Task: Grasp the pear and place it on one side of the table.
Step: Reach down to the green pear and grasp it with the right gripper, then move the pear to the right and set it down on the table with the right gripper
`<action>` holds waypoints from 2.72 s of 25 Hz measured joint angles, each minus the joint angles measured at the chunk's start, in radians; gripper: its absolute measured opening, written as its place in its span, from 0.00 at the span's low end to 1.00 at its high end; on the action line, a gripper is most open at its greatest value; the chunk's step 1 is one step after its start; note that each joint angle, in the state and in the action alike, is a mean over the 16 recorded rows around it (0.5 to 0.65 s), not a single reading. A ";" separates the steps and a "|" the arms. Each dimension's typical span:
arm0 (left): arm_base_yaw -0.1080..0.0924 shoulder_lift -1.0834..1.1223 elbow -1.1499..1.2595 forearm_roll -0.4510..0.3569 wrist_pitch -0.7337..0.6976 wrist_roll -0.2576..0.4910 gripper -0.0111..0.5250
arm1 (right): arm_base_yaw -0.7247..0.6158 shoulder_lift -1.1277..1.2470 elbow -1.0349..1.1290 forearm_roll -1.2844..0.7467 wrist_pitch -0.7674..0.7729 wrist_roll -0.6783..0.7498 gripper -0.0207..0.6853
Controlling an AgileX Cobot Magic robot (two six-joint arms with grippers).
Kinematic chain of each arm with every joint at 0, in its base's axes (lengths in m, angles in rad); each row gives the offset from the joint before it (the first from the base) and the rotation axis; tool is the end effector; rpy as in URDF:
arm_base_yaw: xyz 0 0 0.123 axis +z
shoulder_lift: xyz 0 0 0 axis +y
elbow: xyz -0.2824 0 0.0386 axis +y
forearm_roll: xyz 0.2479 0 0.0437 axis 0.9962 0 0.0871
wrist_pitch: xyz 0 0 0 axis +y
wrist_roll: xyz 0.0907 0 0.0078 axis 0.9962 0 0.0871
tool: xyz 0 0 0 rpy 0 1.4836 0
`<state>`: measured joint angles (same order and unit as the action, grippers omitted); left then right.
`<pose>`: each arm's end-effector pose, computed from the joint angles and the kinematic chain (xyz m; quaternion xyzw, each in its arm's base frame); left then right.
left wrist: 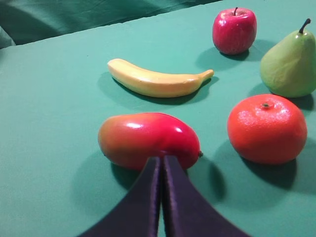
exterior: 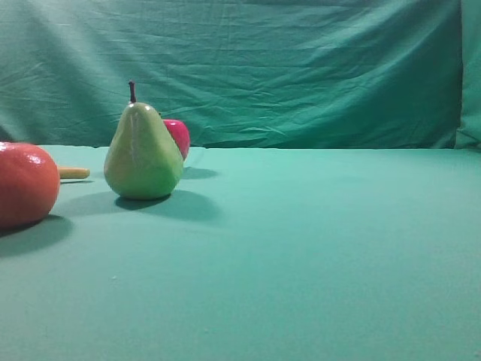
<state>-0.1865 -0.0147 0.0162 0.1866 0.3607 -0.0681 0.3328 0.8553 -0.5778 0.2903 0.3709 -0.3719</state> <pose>0.0528 -0.0039 0.1765 0.0965 0.7896 0.0019 0.6060 0.1590 0.0650 0.2884 -0.2119 0.8448 0.1017 0.4806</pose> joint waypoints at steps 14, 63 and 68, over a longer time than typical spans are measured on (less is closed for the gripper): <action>0.000 0.000 0.000 0.000 0.000 0.000 0.02 | 0.381 0.656 -0.459 0.002 0.047 -0.131 0.84; 0.000 0.000 0.000 0.000 0.000 0.000 0.02 | -0.098 0.775 -0.317 -0.063 -0.070 -0.056 0.62; 0.000 0.000 0.000 0.000 0.000 0.000 0.02 | -0.099 0.773 -0.273 -0.065 -0.155 -0.056 0.71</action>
<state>-0.1865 -0.0147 0.0162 0.1866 0.3607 -0.0681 0.2341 1.6278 -0.8508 0.2255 0.2161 -0.4282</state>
